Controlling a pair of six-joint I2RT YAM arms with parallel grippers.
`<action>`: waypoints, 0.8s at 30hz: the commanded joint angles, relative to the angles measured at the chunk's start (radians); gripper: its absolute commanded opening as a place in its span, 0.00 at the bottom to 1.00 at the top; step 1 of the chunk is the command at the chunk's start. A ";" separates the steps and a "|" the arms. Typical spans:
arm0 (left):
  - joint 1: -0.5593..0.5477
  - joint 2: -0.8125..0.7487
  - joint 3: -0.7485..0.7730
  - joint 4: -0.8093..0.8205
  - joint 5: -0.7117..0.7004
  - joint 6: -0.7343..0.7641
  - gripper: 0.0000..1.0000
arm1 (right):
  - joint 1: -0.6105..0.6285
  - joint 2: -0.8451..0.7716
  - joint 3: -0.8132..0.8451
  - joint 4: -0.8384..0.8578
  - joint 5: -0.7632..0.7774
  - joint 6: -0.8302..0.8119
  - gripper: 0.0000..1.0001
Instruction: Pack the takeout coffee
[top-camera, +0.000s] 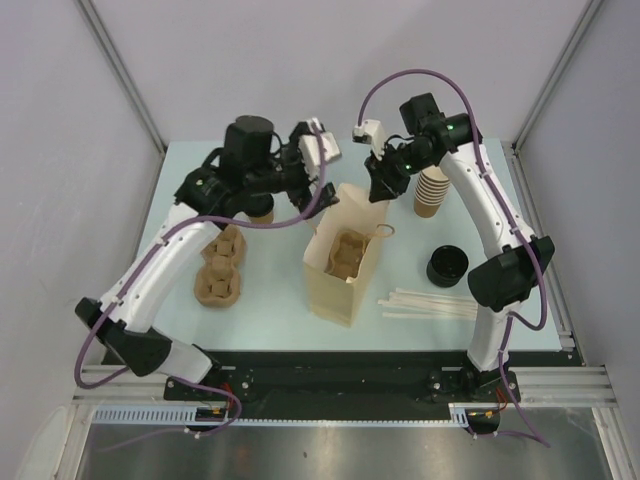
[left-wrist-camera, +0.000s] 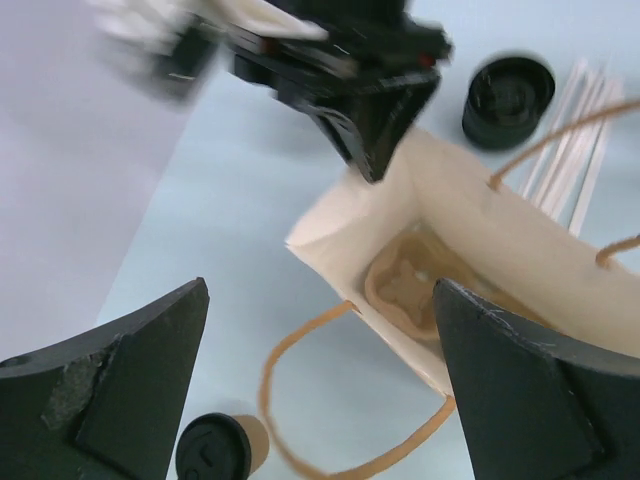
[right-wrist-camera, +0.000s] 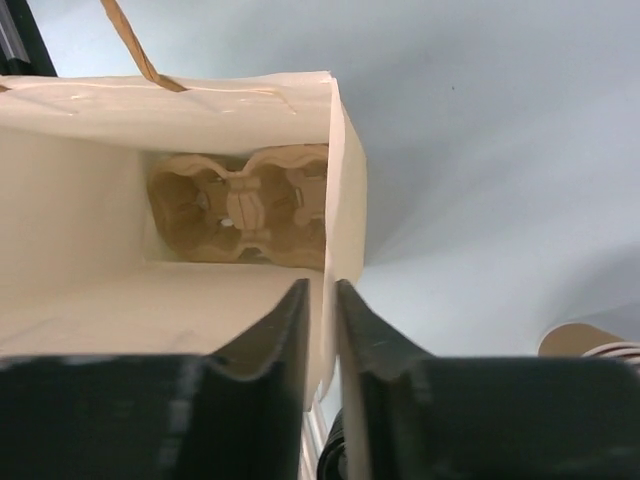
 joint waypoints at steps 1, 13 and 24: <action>0.111 -0.090 0.065 0.120 0.070 -0.235 0.99 | 0.016 -0.020 -0.008 0.031 -0.007 -0.039 0.08; 0.438 -0.110 -0.169 0.215 0.019 -0.541 1.00 | 0.114 -0.202 -0.150 0.168 -0.007 -0.103 0.00; 0.520 0.100 -0.116 -0.001 -0.108 -0.395 0.99 | 0.233 -0.305 -0.269 0.238 0.142 -0.077 0.00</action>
